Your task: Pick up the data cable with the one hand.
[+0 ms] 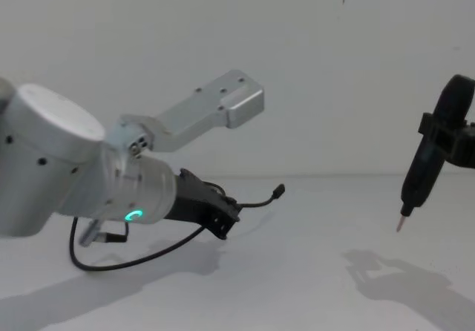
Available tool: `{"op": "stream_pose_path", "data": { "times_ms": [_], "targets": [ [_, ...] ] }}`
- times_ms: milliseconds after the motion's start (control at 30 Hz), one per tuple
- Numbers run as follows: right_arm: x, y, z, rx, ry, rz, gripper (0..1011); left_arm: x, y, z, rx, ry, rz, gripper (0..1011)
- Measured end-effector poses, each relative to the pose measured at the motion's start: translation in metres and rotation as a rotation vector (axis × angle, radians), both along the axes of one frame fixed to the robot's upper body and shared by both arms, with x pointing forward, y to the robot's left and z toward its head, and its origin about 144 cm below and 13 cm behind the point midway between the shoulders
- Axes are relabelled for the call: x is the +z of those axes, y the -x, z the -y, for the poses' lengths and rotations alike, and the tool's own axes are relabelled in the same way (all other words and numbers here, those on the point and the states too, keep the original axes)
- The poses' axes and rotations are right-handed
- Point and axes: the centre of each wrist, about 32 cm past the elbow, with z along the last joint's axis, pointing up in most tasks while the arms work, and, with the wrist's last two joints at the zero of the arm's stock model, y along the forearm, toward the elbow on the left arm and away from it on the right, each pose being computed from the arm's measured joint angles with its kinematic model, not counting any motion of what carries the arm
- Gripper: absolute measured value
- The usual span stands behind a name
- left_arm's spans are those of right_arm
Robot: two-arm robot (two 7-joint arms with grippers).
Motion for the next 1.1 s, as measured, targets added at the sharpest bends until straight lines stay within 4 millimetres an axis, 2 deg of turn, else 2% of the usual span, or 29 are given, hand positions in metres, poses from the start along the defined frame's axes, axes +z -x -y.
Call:
{"op": "stream_pose_path", "data": {
  "times_ms": [233, 600, 1100],
  "targets": [
    [0.0, -0.002, -0.001, 0.027, -0.087, -0.011, 263, -0.006, 0.01, -0.022, -0.067, -0.004, 0.085, 40],
    [0.002, -0.005, -0.001, 0.072, -0.185, -0.014, 263, -0.011, 0.023, -0.069, -0.229, 0.004, 0.204, 40],
    [0.009, -0.008, -0.004, 0.107, -0.191, 0.072, 263, 0.0, 0.025, -0.116, -0.462, 0.024, 0.185, 41]
  ]
}}
